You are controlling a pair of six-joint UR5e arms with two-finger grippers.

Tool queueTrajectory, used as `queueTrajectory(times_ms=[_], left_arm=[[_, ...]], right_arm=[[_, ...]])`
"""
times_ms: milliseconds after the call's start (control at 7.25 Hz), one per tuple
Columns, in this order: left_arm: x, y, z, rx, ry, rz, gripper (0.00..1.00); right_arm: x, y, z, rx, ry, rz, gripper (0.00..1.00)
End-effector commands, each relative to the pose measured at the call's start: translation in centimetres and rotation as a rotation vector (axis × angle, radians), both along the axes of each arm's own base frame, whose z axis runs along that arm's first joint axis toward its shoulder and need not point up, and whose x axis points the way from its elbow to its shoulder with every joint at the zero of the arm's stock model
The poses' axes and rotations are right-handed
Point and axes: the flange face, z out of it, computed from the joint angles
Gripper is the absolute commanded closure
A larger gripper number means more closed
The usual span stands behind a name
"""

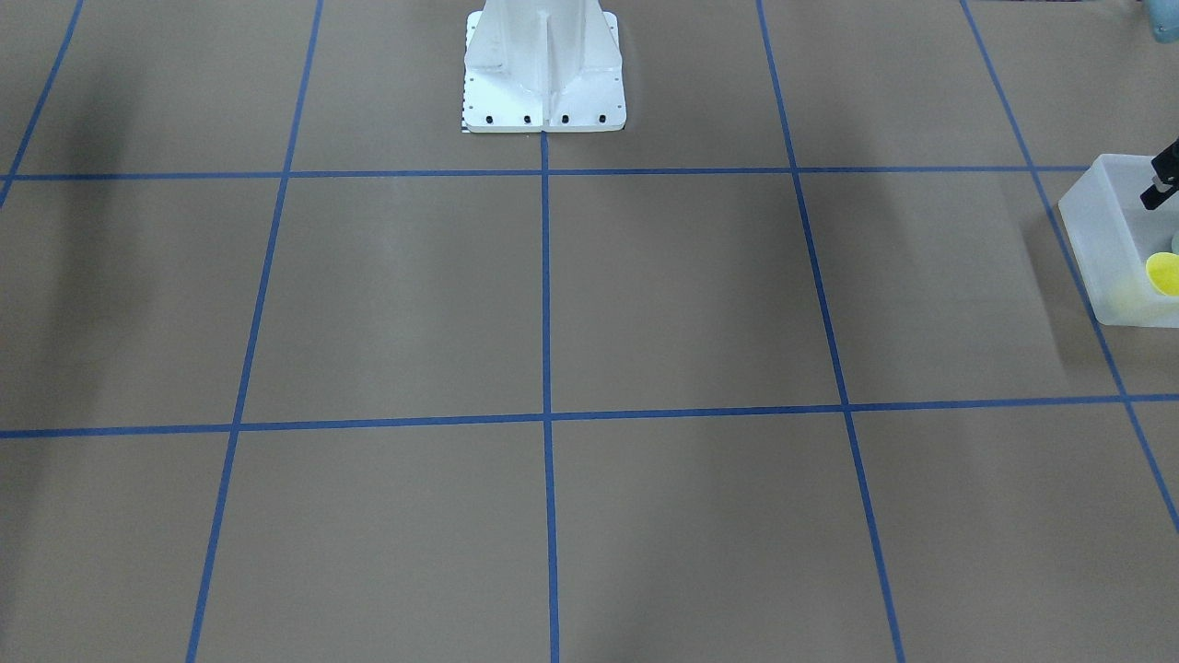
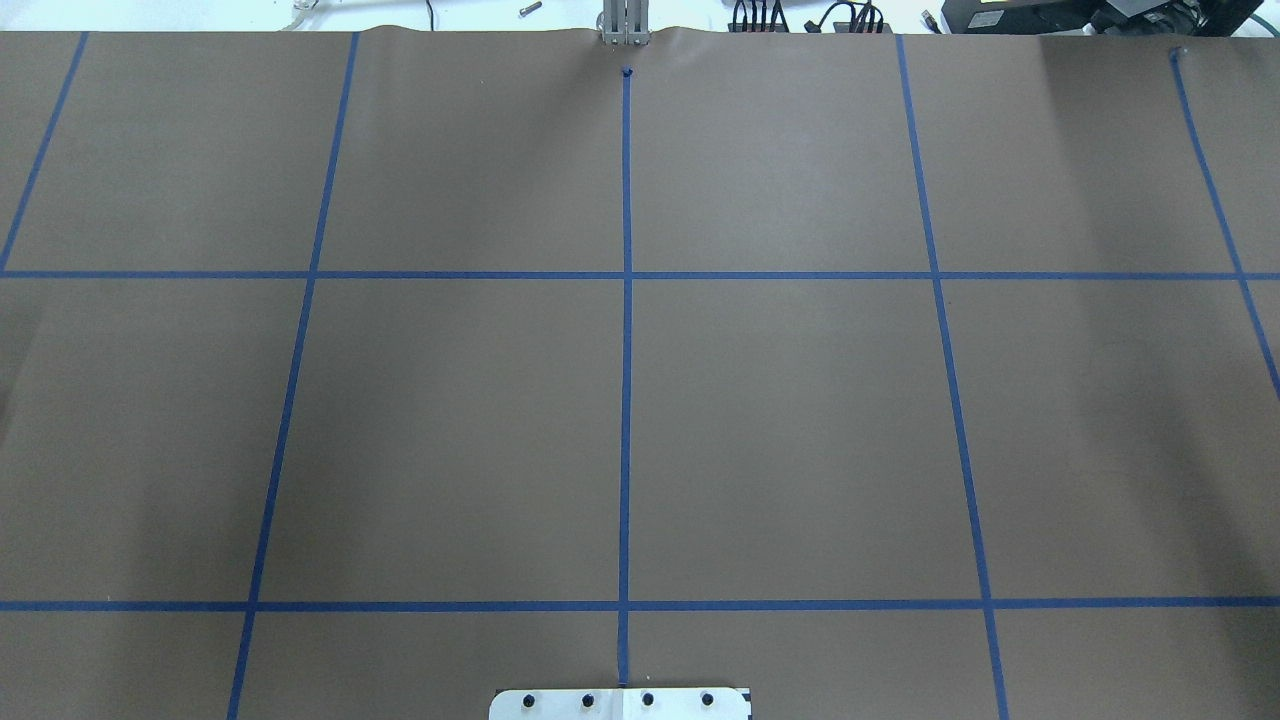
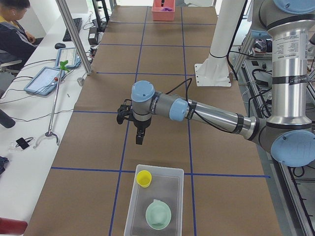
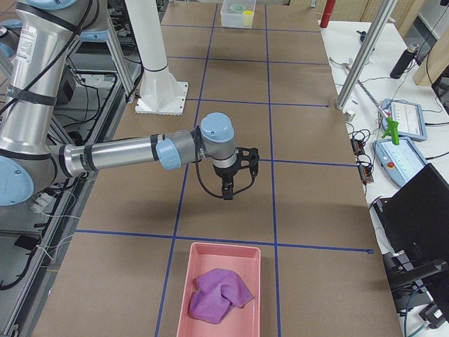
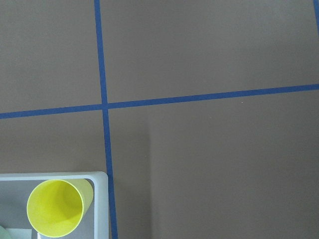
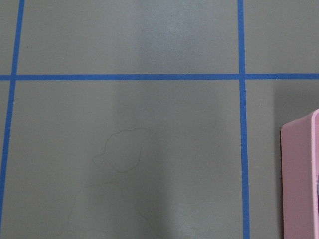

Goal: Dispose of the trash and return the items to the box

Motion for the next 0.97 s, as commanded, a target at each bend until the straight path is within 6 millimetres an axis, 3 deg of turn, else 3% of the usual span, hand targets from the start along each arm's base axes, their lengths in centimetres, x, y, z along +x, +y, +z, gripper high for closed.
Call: queueTrajectory(times_ms=[0, 414, 828], left_arm=[[-0.2, 0.3, 1.2, -0.022, -0.005, -0.003, 0.02], [-0.6, 0.8, 1.9, 0.048, -0.017, 0.073, 0.02], [-0.6, 0.7, 1.5, 0.069, -0.018, 0.078, 0.02]], right_arm=[[0.6, 0.0, 1.4, 0.026, 0.020, -0.036, 0.00], [1.5, -0.3, 2.0, 0.017, 0.020, -0.012, 0.00], [1.7, -0.1, 1.9, 0.044, 0.022, -0.034, 0.00]])
